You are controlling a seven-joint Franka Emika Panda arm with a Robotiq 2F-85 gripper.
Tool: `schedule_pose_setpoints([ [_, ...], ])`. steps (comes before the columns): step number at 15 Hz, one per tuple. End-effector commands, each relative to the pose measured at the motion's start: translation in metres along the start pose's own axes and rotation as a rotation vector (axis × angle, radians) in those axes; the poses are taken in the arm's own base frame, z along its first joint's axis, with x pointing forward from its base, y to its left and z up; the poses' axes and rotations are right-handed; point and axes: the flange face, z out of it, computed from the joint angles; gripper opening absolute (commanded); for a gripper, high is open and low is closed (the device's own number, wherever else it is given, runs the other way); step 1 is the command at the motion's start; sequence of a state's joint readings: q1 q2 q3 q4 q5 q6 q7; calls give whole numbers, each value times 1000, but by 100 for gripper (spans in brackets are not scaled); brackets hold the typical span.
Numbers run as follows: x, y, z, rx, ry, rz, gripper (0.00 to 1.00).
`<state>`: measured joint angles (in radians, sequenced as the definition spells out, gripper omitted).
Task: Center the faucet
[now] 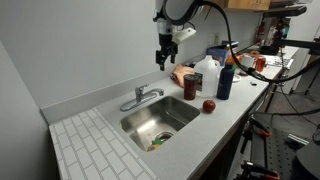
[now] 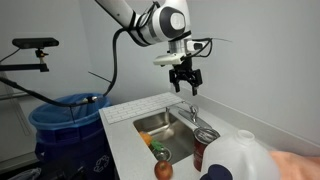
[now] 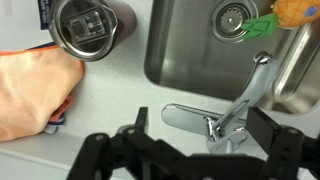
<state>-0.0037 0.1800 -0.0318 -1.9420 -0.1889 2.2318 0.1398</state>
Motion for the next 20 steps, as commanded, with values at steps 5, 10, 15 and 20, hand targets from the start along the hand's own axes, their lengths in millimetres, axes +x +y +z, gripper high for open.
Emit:
schedule_pose_setpoints([
  [5, -33, -19, -76, 64, 74, 16, 100],
  [10, -49, -36, -100, 101, 115, 4, 100],
  [15, -63, -40, -107, 118, 128, 19, 100],
  [20, -62, -37, -102, 102, 113, 13, 100],
])
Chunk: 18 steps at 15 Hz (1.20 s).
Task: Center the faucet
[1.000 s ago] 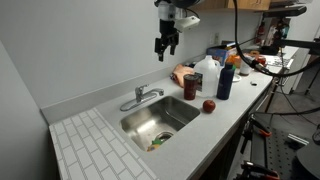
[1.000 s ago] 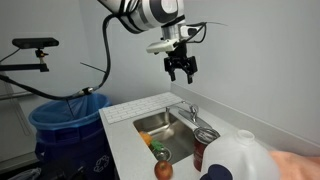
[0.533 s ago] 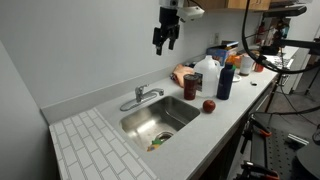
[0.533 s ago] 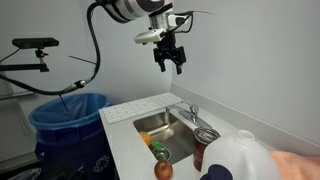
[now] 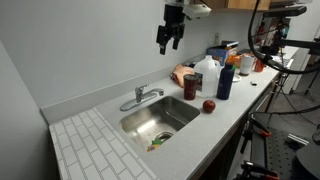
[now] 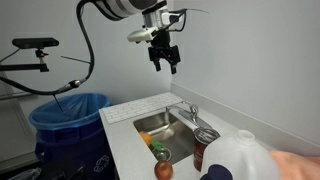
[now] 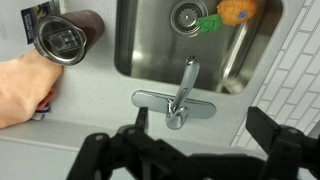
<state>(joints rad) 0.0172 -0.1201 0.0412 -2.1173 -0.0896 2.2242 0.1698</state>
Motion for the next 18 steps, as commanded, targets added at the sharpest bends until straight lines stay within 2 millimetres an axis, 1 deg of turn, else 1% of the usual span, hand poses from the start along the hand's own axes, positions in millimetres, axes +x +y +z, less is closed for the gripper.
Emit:
schedule_pose_setpoints([
  [1, -3, 0, -1, 0, 1, 2, 100],
  [5, -8, 1, -1, 1, 8, 4, 100],
  [18, -8, 1, -1, 1, 7, 4, 100],
])
